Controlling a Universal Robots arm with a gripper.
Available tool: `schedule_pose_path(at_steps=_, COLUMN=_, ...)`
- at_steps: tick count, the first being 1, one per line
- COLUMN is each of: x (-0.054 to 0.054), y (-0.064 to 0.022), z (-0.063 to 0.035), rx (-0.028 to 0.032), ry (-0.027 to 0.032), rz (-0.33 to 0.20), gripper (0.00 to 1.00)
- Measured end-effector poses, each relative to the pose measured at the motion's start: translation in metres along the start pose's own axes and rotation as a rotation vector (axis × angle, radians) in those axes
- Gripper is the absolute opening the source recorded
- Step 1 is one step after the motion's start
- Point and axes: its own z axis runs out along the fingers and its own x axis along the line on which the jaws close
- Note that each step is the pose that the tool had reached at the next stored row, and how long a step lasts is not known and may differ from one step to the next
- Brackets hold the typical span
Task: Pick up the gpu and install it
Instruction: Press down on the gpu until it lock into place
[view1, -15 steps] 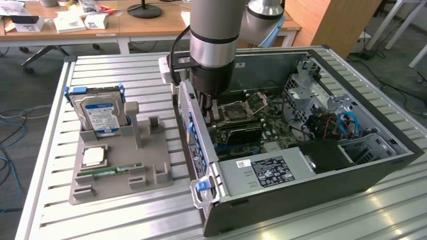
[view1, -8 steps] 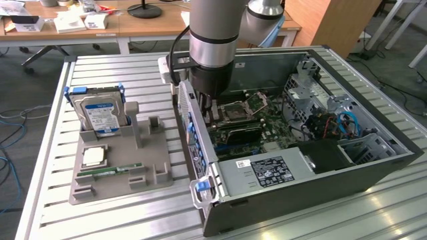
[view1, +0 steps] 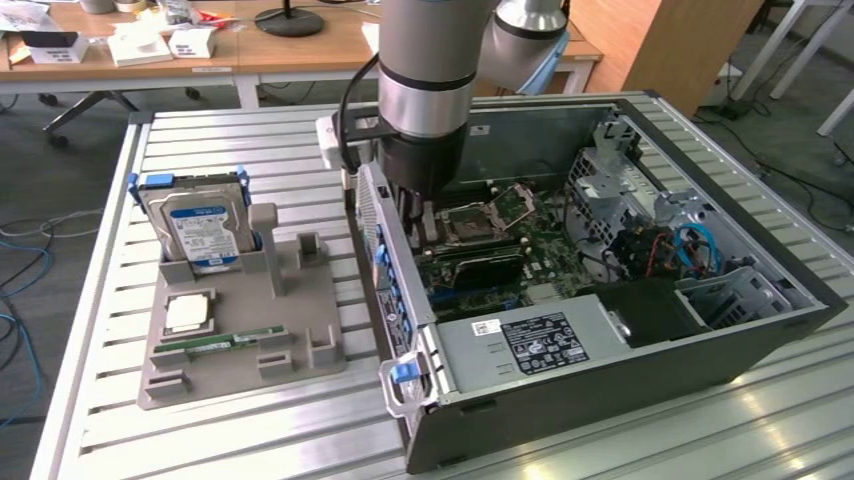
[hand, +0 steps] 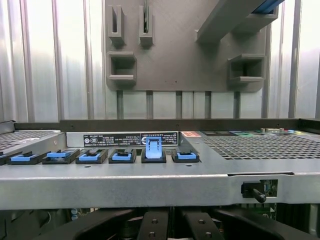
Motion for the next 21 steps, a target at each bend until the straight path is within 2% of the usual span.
schedule_pose_path(at_steps=11, x=0.000, y=-0.0009, z=0.0033, rx=-0.0002, ry=-0.0002, rz=0.001, gripper=0.11)
schedule_pose_path(at_steps=21, x=0.000, y=-0.0131, z=0.0036, rx=-0.0003, ry=-0.0003, rz=0.000, gripper=0.11)
